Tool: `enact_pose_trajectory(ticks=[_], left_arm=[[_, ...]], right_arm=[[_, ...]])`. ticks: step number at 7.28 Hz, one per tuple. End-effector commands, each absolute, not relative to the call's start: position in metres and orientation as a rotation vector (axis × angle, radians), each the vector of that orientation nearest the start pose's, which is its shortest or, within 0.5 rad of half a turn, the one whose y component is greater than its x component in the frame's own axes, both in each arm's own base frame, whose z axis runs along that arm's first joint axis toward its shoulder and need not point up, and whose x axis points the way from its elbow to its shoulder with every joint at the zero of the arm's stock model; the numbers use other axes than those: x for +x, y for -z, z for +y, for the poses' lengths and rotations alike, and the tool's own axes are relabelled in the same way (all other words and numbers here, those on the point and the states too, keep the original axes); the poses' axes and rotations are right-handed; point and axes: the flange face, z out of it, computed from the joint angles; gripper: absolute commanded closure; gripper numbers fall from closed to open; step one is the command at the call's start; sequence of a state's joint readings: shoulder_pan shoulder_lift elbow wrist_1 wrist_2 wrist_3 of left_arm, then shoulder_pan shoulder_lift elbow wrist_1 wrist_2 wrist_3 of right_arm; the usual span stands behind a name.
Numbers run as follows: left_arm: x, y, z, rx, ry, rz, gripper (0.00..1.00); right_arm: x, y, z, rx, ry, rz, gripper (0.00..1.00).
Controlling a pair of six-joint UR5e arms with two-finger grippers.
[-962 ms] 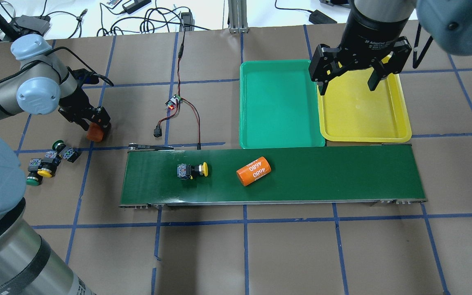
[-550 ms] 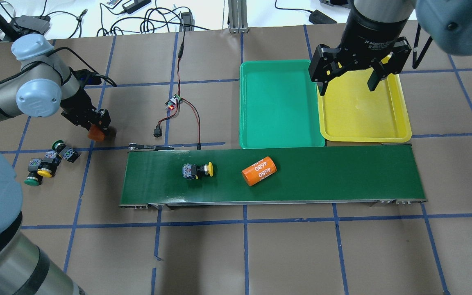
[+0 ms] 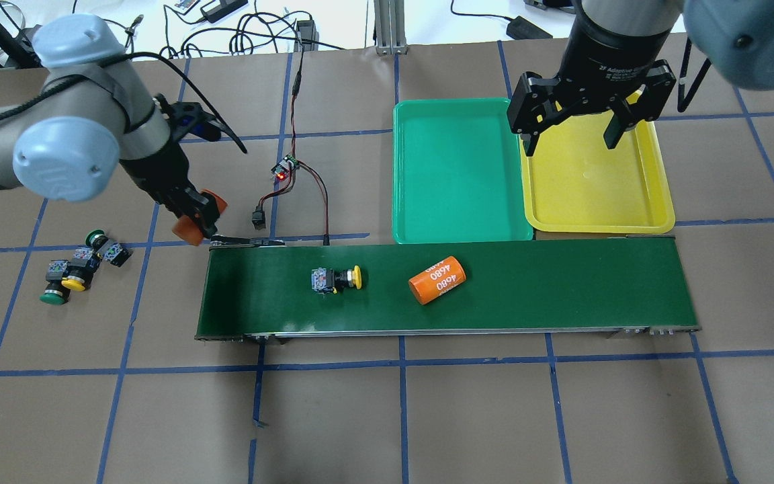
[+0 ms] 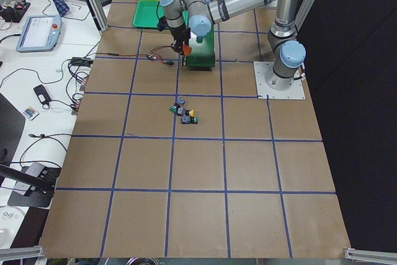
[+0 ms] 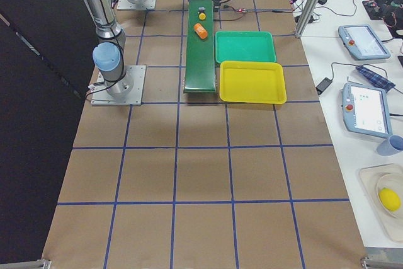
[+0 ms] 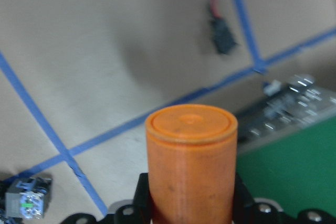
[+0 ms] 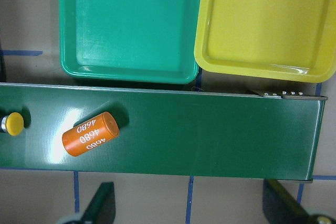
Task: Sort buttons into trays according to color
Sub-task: 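Set the second orange cylinder on the belt and open the left gripper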
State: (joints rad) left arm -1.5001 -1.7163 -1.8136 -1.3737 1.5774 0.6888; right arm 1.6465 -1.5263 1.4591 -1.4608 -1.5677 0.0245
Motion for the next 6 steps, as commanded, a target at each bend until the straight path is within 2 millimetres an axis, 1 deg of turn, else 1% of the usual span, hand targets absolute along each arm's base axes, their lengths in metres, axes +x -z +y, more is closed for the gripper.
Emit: enact_pose_trajectory(ticks=[1,2,3,4,5,6], left_arm=[[-0.171,-0.303,-0.449,1.321,-0.313,2.903,1.0],[-0.177,-0.292,-0.439,1.354,-0.325,2.882,1.0],[-0.175,-0.266,-0.436,1.358,-0.339,2.882,1.0],[-0.175,-0.246,-0.434,1.365,-0.249,2.865,1.0],[-0.174,-0.244,-0.431,1.338,-0.18,2.865,0.47],[-0.173,-0.253,-0.435,1.341,-0.135,2.857,0.0]], right_arm=[[0.171,-0.509,-0.494,-0.079,-0.068,3.14,0.0],[0.17,-0.509,-0.494,-0.077,-0.07,3.141,0.0],[0.17,-0.509,-0.494,-0.077,-0.07,3.141,0.0],[0.17,-0.51,-0.494,-0.077,-0.068,3.14,0.0],[0.17,-0.509,-0.494,-0.077,-0.07,3.141,0.0],[0.17,-0.51,-0.495,-0.077,-0.065,3.14,0.0]])
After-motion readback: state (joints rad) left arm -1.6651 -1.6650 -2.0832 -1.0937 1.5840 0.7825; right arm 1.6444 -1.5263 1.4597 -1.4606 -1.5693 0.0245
